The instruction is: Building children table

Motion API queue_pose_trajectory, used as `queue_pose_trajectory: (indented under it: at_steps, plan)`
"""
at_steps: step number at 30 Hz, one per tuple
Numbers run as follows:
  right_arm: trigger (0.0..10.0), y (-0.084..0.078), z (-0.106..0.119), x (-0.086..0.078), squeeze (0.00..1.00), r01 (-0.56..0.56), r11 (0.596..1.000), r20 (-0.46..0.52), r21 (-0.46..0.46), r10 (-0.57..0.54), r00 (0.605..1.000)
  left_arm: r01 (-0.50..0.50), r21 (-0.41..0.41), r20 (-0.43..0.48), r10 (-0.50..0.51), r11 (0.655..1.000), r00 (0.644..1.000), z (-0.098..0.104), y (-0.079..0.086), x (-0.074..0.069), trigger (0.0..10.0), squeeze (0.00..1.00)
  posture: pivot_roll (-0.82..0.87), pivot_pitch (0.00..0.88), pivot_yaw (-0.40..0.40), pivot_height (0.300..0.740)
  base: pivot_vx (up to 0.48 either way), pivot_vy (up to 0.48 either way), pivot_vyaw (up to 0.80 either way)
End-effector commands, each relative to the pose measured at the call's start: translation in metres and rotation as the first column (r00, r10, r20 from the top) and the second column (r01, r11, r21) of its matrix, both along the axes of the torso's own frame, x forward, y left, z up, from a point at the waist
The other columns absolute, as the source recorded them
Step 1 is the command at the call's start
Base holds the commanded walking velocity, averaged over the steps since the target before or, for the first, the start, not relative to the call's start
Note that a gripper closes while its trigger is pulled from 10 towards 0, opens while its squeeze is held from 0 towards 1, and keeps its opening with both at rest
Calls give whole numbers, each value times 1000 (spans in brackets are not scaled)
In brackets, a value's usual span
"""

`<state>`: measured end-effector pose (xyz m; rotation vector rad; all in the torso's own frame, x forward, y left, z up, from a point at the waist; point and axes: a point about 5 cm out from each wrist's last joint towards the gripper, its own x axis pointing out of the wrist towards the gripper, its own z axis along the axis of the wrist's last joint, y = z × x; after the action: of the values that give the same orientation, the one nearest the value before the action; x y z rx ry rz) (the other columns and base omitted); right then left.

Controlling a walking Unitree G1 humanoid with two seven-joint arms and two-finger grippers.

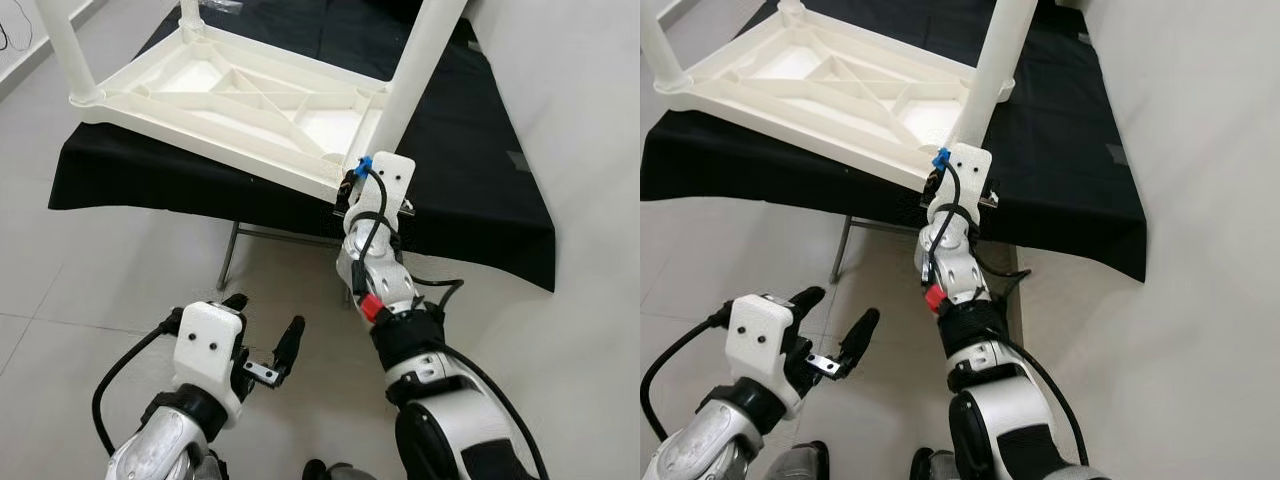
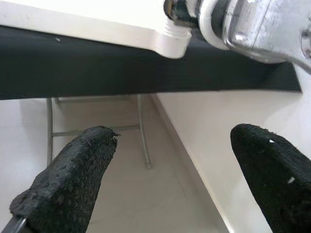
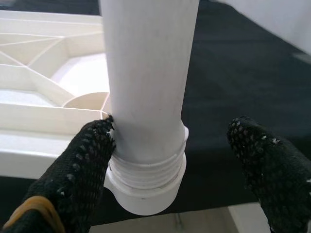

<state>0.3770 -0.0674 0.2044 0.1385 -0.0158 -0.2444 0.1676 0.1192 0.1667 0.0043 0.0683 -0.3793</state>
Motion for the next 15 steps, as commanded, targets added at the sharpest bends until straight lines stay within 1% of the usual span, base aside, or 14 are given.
queue_pose_trajectory:
  at_steps: [1, 2, 3, 4, 6, 9, 10, 12, 13, 14, 15]
  plan:
    - [10000, 9, -17, -8, 0, -32, 999, -59, 24, 33, 998, 19, 19, 1, -19, 1000, 1000, 0, -1, -6, 10000, 0, 175, 182, -165, 740, 0, 0, 0]
    - [10000, 8, -18, -11, 0, -47, 999, -57, 20, 48, 997, 24, 39, -5, -23, 999, 1000, -2, 2, -11, 10000, 0, 180, 182, -167, 740, 0, 0, 0]
    - [10000, 9, -19, -13, 0, -81, 996, -55, 27, 82, 995, 25, 64, -3, -25, 998, 1000, -3, 4, -14, 10000, 0, 181, 182, -168, 740, 0, 0, 0]
    - [10000, 12, -21, -17, 0, -126, 991, -55, 39, 128, 990, 23, 70, -9, -22, 997, 1000, -3, 5, -16, 10000, 0, 183, 181, -169, 740, 0, 0, 0]
    - [10000, 12, -21, -17, 0, -126, 991, -55, 39, 128, 990, 23, 70, -9, -22, 997, 1000, -3, 5, -16, 10000, 0, 183, 181, -169, 740, 0, 0, 0]
    - [10000, 18, -23, -27, 0, -215, 976, -56, 45, 217, 975, 18, 70, -13, -17, 997, 1000, -5, 6, -16, 10000, 0, 183, 177, -169, 740, 0, 0, 0]
    - [10000, 17, -24, -33, 0, -241, 970, -55, 35, 243, 969, 15, 70, -10, -14, 997, 1000, -5, 6, -15, 10000, 0, 180, 177, -168, 740, 0, 0, 0]
    - [10000, 17, -24, -33, 0, -241, 970, -55, 35, 243, 969, 15, 70, -10, -14, 997, 1000, -5, 6, -15, 10000, 0, 180, 177, -168, 740, 0, 0, 0]
    - [10000, 16, -25, -37, 0, -263, 964, -56, 30, 264, 963, 13, 69, -9, -12, 998, 1000, -5, 6, -14, 10000, 0, 180, 177, -168, 740, 0, 0, 0]
    - [10000, 16, -25, -37, 0, -263, 964, -56, 30, 264, 963, 13, 69, -9, -12, 998, 1000, -5, 6, -14, 10000, 0, 180, 177, -168, 740, 0, 0, 0]
    - [10000, 11, -27, -44, 0, -295, 955, -57, 7, 295, 954, 11, 68, -9, -11, 998, 1000, -7, 5, -13, 10000, 0, 173, 175, -165, 740, 0, 0, 0]
